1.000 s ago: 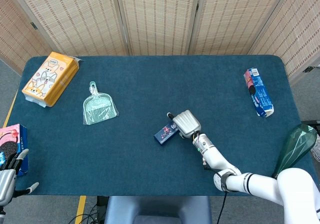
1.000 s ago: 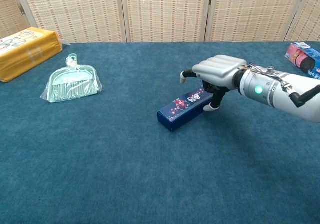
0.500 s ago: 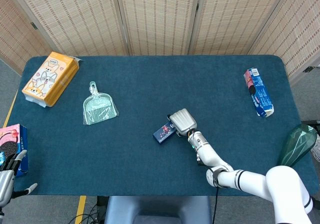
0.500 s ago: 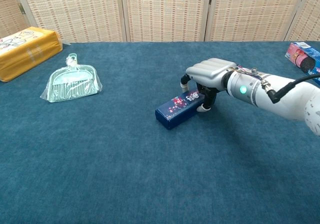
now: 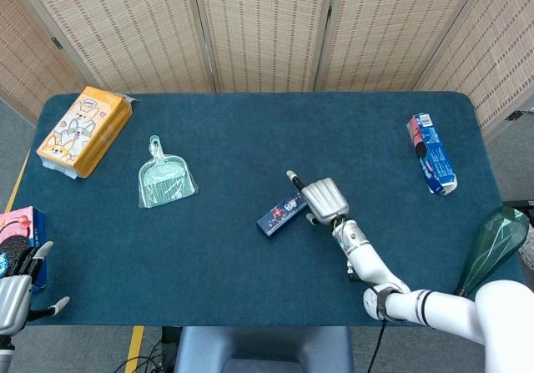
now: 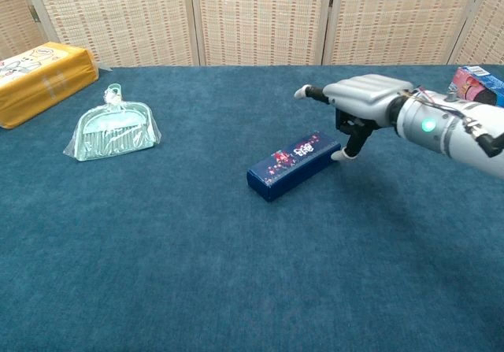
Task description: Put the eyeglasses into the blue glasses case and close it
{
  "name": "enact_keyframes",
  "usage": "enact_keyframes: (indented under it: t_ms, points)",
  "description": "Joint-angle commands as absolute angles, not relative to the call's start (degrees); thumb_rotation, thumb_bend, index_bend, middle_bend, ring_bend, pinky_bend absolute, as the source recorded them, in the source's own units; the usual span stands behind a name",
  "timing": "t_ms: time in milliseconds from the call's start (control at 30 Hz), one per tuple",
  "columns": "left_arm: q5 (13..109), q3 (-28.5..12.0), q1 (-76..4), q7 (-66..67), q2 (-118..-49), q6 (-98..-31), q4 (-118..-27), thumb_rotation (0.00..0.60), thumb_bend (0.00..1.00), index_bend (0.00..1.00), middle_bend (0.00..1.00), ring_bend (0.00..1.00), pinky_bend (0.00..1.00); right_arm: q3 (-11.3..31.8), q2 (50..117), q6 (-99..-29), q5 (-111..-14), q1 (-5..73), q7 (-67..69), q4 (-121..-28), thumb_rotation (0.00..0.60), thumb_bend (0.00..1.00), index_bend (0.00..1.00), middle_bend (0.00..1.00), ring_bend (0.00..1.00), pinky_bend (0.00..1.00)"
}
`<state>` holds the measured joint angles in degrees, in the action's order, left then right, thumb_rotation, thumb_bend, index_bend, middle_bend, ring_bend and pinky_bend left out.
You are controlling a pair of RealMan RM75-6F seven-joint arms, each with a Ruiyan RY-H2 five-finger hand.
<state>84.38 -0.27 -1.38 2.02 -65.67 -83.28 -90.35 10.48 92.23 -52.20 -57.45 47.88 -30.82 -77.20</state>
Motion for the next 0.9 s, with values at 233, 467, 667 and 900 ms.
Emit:
enact_keyframes:
  t_ms: [233, 467, 667, 900]
  points:
    - [84.54, -1.93, -3.03, 3.73, -66.74, -83.44, -91.02, 0.600, 0.16, 0.09, 0.15, 0.11, 0.28, 6.98, 79.69, -71.62, -67.74, 35.20, -25.74, -92.13, 0.600, 0.33, 0.02, 0.57, 0.60, 0.80]
    - [84.30, -3.63, -4.01, 6.03, -68.12, -84.69, -91.22, 0.600, 0.16, 0.09, 0.15, 0.11, 0.28, 3.63, 72.91, -82.26, -73.51, 26.03, -20.84, -96.21, 0.600, 0.35, 0.06, 0.39, 0.32, 0.53]
    - [84.01, -4.22, -4.49, 7.99, -68.78, -85.17, -92.22, 0.600, 0.16, 0.09, 0.15, 0.11, 0.28, 1.05, 68.02, -88.34, -75.07, 18.43, -16.28, -99.89, 0.600, 0.35, 0.07, 0.38, 0.31, 0.50]
    - [83.72, -4.23, -4.53, 9.21, -69.95, -85.67, -92.91, 0.600, 0.16, 0.09, 0.15, 0.11, 0.28, -1.45, 65.63, -90.95, -76.98, 12.48, -12.27, -101.64, 0.600, 0.35, 0.09, 0.39, 0.31, 0.49]
